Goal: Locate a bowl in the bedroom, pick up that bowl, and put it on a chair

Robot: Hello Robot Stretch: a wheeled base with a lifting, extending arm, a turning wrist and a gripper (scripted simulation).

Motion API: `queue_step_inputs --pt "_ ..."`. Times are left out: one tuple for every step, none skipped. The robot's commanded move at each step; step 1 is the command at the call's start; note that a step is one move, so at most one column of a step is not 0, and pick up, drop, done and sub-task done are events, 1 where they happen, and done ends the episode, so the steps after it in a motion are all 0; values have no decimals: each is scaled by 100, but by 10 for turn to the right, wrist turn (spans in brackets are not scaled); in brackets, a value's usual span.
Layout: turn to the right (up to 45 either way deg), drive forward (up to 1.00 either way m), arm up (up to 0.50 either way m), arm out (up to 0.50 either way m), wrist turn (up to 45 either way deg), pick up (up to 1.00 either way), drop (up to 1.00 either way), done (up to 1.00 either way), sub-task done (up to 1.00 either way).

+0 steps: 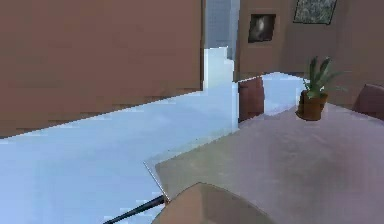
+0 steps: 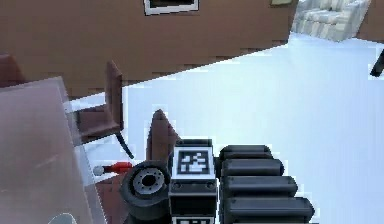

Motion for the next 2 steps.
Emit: queue_step_inputs --pt "-450 0 0 0 0 0 0 0 0" --pt "-270 0 0 0 0 0 0 0 0"
